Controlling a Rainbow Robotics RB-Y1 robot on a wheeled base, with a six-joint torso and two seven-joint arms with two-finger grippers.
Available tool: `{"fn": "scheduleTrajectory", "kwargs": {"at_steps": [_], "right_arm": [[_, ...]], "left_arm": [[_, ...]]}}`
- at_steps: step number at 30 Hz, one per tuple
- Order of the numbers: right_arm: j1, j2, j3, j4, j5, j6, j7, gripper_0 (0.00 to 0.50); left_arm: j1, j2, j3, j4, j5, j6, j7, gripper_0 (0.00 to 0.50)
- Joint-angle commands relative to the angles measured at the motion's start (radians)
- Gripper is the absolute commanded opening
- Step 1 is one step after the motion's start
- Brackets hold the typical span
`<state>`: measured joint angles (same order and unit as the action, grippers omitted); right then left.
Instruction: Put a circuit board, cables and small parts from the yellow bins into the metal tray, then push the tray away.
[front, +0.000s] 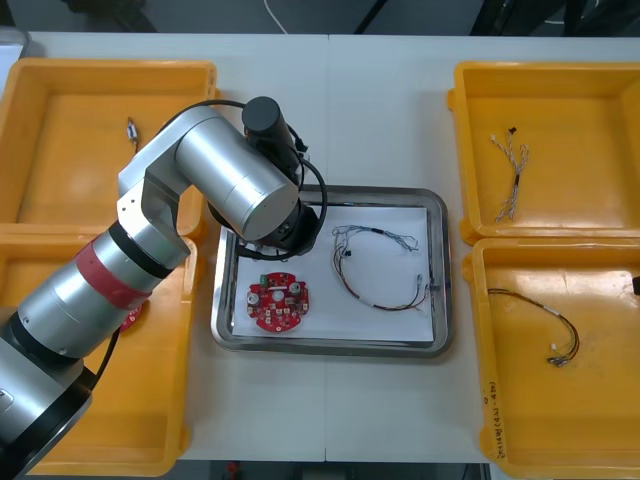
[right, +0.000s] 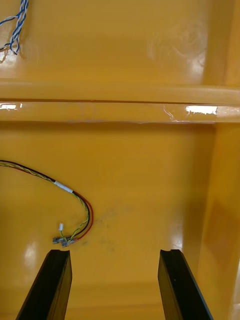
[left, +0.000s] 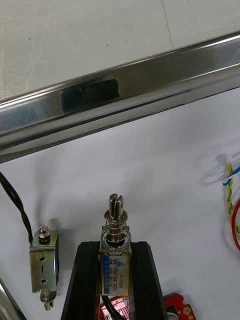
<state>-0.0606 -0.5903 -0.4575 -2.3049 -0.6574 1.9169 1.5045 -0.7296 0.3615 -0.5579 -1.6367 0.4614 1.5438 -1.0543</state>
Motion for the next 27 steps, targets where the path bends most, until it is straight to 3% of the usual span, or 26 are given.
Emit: {"fn": "scheduleTrajectory", "kwargs": {"at_steps": [1,2,3,4,5,7,8,19,27], "right_arm": [[0.03,0.012,-0.043,-0.033,-0.019,0.003,-0.02,0.5],[0.03,0.014,-0.044,-0.033,-0.021,0.003,-0.02,0.5],[0.031,0.015,-0.046,-0.033,-0.024,0.003,-0.018,0.5],[0.031,0.015,-0.049,-0.033,-0.028,0.003,-0.017,0.5],[0.031,0.015,-0.05,-0.033,-0.031,0.003,-0.015,0.5],[0.031,0.017,-0.05,-0.033,-0.038,0.003,-0.017,0.5],[0.035,0.021,-0.052,-0.033,-0.041,0.003,-0.018,0.5],[0.051,0.03,-0.053,-0.033,-0.054,0.003,-0.023,0.5],[0.053,0.03,-0.053,-0.033,-0.056,0.003,-0.023,0.5]], "left_arm": [[0.033,-0.024,-0.014,-0.009,-0.02,-0.033,0.082,0.005],[0.033,-0.024,-0.016,-0.009,-0.021,-0.033,0.082,0.007],[0.033,-0.024,-0.016,-0.009,-0.02,-0.033,0.082,0.049],[0.032,-0.024,-0.016,-0.009,-0.02,-0.033,0.085,0.169],[0.032,-0.024,-0.016,-0.009,-0.02,-0.033,0.088,0.333],[0.032,-0.026,-0.016,-0.011,-0.02,-0.034,0.091,0.475],[0.032,-0.024,-0.016,-0.014,-0.02,-0.034,0.094,0.5],[0.032,-0.023,-0.013,-0.074,-0.013,-0.014,0.132,0.5],[0.032,-0.004,0.041,-0.173,-0.021,0.093,0.142,0.5]]}}
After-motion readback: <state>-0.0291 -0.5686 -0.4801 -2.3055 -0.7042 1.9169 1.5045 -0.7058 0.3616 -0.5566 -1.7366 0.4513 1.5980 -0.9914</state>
